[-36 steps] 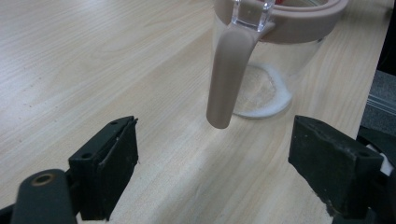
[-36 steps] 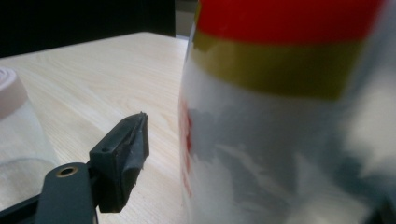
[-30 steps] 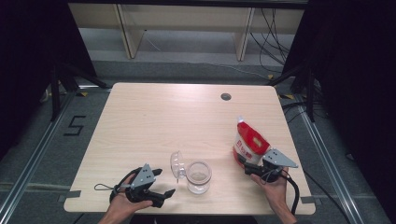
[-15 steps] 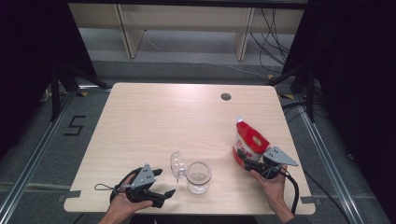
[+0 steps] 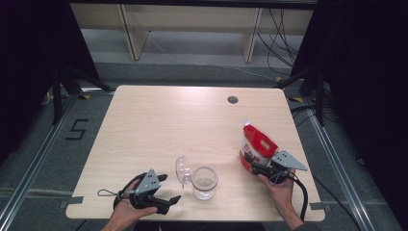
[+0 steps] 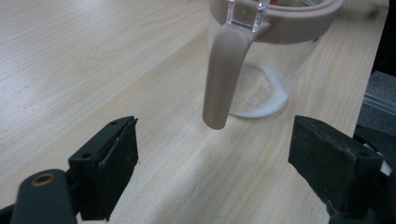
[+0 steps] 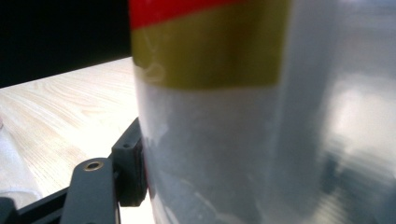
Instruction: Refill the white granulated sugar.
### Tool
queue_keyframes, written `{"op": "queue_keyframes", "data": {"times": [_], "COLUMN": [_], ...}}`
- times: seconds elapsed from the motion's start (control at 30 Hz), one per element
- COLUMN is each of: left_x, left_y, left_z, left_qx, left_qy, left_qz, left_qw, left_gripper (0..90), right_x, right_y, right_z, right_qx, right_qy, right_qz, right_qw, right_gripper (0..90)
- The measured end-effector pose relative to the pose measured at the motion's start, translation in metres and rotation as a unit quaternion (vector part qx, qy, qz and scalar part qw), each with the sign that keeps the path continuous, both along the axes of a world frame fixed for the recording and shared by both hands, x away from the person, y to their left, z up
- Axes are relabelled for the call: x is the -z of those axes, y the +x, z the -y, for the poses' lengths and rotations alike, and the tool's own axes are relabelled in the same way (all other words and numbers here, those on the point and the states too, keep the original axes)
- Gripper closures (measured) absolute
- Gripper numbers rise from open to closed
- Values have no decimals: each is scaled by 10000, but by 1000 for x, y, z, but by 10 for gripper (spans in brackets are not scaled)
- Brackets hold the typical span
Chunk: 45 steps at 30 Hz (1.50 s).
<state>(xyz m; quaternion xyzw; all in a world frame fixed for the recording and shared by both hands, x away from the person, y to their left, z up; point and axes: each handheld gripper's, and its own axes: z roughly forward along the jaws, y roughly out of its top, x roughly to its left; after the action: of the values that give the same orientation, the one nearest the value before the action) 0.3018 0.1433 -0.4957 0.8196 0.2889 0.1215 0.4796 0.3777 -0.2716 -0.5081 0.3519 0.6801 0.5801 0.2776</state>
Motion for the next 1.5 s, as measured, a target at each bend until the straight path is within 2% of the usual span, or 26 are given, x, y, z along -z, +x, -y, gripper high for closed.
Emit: {"op": "queue_keyframes", "data": {"times": [0.07, 0.1, 0.13, 0.23, 0.27, 0.4, 0.47, 0.53, 0.57, 0.63, 0.67, 0.7, 0.77, 0.87, 0.9, 0.97, 1.0, 1.03, 1.1, 1.13, 1.27, 1.3, 1.33, 1.37, 1.43, 1.5], "left_x": [-1, -1, -1, -1, 0, 0, -1, -1, -1, -2, -2, -2, -2, -2, -2, -2, -2, -2, -2, -2, -3, -3, -3, -3, -3, -3], "left_y": [0, 0, 0, 0, 0, 0, -1, -1, -1, -1, -1, -1, -1, -1, -1, -1, -1, -1, -1, -1, -1, -1, -1, 0, 0, 0], "left_z": [-1, -1, -1, -1, 0, 0, -1, -1, -1, -1, -1, -1, -1, -2, -1, -2, -1, -1, -1, -1, -1, -1, -2, -2, -3, -4], "left_qx": [1, -18, -25, 5, -2, -3, -16, -17, 2, -1, 5, 14, 2, 43, 42, 38, 19, -4, -4, 0, -2, -11, -1, 4, -1, -12], "left_qy": [43, 68, 57, 49, -1, -4, 66, 68, 51, 102, 134, 104, 72, 73, 65, 85, 41, 20, 30, -5, 20, 17, 49, 60, 110, 108], "left_qz": [-19, -16, -14, -11, -2, 0, -22, -20, -22, -7, -21, -19, -3, -29, -23, 12, -5, 10, 13, -18, 18, 3, 8, 6, 6, 9], "left_qw": [10000, 10000, 10000, 10000, 10000, 10000, 10000, 10000, 10000, 9999, 9999, 9999, 10000, 10000, 10000, 10000, 10000, 10000, 10000, 10000, 10000, 10000, 10000, 10000, 9999, 9999], "left_gripper": [154, 154, 154, 154, 154, 154, 154, 154, 154, 154, 154, 154, 154, 154, 154, 155, 155, 155, 155, 155, 155, 155, 155, 155, 155, 155], "right_x": [0, 1, 0, 0, 0, 0, -2, -1, -2, -2, -3, -3, -4, -5, -6, -7, -7, -7, -9, -9, -10, -12, -12, -13, -16, -18], "right_y": [0, 1, -2, -1, 0, -1, -2, -2, -1, -4, -3, -4, -3, -4, -5, -4, -6, -5, -7, -5, -9, -8, -8, -8, -10, -12], "right_z": [-1, -1, -2, -2, -1, -2, -1, -4, -3, -4, -1, -2, -1, 0, 1, 1, 0, 1, 1, 2, -1, 0, 0, -2, -2, -3], "right_qx": [-3, 14, -18, -65, -89, -55, 32, 32, 5, 20, -4, -1, -21, -92, -85, -191, -105, -156, -145, -226, -114, -215, -252, -163, -262, -264], "right_qy": [52, 67, 84, 37, -78, 20, -94, 2, -122, -30, -142, -94, -105, -50, -181, -248, -186, -250, -292, -365, -408, -585, -625, -673, -839, -881], "right_qz": [-26, 81, -113, -92, 27, -5, -90, 15, 83, -76, -84, -127, -38, -95, -161, -107, -134, -101, -199, -124, 3, 138, 174, 368, 362, 385], "right_qw": [10000, 9999, 9999, 9999, 9999, 10000, 9999, 10000, 9999, 10000, 9999, 9999, 9999, 9999, 9997, 9995, 9997, 9995, 9993, 9990, 9991, 9980, 9976, 9969, 9955, 9950], "right_gripper": [366, 377, 382, 390, 392, 415, 424, 430, 433, 439, 442, 446, 449, 453, 455, 458, 460, 462, 464, 465, 469, 470, 471, 473, 474, 475]}}
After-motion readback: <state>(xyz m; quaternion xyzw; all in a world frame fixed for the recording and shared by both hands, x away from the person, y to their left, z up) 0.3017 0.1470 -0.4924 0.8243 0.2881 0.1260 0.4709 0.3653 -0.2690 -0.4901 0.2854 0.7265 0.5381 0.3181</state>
